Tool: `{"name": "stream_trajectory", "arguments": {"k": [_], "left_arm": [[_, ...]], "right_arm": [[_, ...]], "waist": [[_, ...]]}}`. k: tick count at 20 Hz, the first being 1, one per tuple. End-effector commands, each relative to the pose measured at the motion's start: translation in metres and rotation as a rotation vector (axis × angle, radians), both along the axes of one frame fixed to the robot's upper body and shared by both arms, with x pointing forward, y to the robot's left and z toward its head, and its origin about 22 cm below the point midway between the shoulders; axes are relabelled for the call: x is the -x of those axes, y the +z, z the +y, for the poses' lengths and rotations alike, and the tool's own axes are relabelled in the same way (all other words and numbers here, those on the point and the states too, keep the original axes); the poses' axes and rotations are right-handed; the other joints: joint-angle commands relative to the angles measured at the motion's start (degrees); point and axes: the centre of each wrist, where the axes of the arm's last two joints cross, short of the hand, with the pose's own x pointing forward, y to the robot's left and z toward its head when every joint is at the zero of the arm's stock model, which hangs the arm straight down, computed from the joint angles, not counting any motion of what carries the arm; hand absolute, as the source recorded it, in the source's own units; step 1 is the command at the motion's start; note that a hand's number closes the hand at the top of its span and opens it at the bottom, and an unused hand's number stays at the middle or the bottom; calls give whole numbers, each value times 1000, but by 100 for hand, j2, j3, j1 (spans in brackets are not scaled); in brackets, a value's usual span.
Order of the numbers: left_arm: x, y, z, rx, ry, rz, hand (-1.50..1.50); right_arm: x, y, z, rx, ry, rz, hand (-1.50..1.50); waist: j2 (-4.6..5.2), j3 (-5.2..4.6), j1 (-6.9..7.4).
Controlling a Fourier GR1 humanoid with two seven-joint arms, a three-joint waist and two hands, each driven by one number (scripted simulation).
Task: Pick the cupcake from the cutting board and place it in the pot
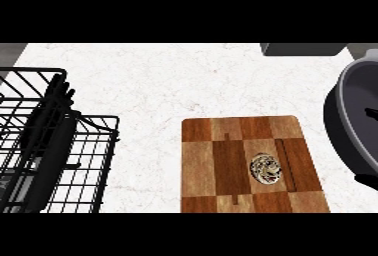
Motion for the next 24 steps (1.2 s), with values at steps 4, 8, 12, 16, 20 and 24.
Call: {"name": "stream_trajectory", "arguments": {"k": [4,8,12,16,20,24], "left_arm": [[-2,32,-24,62,-60,-106,0],[-7,23,-21,72,-54,-96,0],[-16,33,-8,76,-66,-113,0],[-19,36,-38,78,-75,-97,0],[-12,27,-31,72,-71,-109,0],[-17,39,-39,70,-72,-110,0]], "right_arm": [[24,24,3,282,52,73,-150],[25,37,13,456,77,149,-150],[15,51,66,484,65,170,-150],[18,47,90,554,42,243,-150],[23,32,108,591,28,314,-150],[19,13,129,590,50,385,-150]], "waist": [[-89,84,-14],[-55,82,5],[-26,76,85],[-29,83,83],[-33,87,86],[-29,91,127]]}}
